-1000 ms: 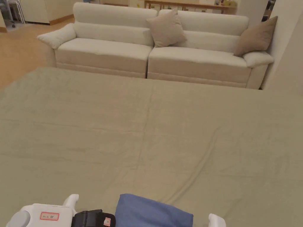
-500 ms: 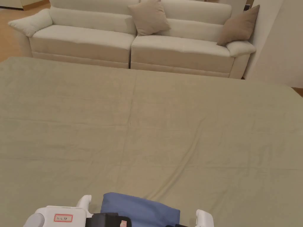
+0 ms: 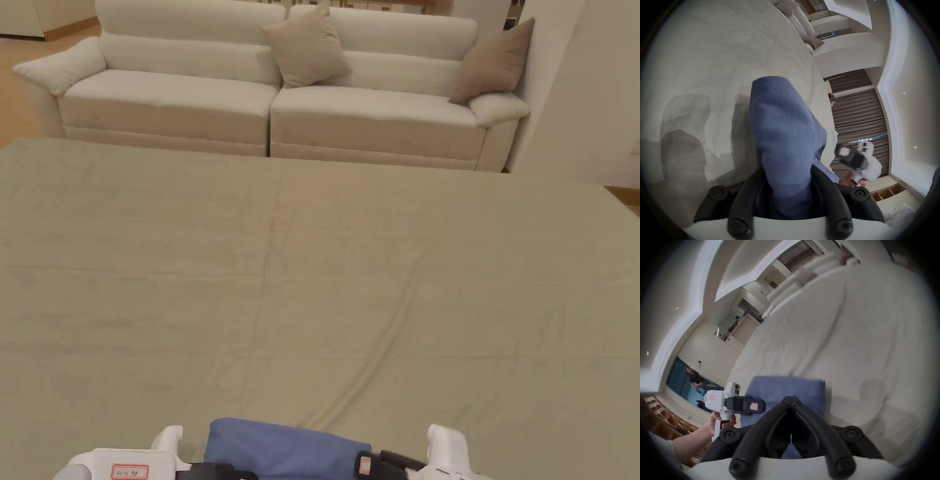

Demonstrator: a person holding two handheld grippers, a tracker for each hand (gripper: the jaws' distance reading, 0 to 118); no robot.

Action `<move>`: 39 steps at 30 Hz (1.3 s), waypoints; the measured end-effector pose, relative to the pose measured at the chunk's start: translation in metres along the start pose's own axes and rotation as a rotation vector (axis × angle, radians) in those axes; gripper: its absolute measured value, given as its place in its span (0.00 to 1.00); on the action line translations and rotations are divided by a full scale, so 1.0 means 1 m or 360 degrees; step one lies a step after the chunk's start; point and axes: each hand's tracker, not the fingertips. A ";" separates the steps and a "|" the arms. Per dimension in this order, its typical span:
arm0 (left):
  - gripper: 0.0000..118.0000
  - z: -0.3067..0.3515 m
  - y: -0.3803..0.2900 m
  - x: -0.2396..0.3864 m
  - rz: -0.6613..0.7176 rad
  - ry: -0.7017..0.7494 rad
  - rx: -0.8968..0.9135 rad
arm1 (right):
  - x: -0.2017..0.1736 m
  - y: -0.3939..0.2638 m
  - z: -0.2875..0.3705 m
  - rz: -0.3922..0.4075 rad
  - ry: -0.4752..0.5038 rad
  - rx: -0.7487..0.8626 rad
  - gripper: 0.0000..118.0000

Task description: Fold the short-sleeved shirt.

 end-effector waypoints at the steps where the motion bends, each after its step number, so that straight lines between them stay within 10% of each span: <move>1: 0.15 -0.001 -0.001 0.002 -0.0011 0.0015 -0.0002 | -0.012 0.008 0.021 0.0133 -0.0064 0.0111 0.00; 5: 0.15 0.001 -0.002 0.009 -0.0052 0.0069 0.0017 | -0.062 0.019 0.130 0.0508 -0.0379 0.0724 0.00; 12: 0.15 0.020 -0.004 0.036 -0.0238 0.0197 0.0048 | -0.098 -0.013 0.283 0.0804 -0.0926 0.1304 0.00; 25: 0.15 0.188 0.047 0.007 -0.0231 0.0810 0.0245 | -0.099 -0.022 0.278 0.0700 -0.0966 0.1197 0.00; 32: 0.15 0.284 0.085 -0.026 -0.0256 0.1551 0.0244 | -0.114 -0.014 0.251 0.0742 -0.1004 0.1127 0.00; 39: 0.15 0.301 0.098 -0.043 -0.0153 0.1592 0.0249 | -0.119 -0.007 0.232 0.0728 -0.1022 0.1060 0.00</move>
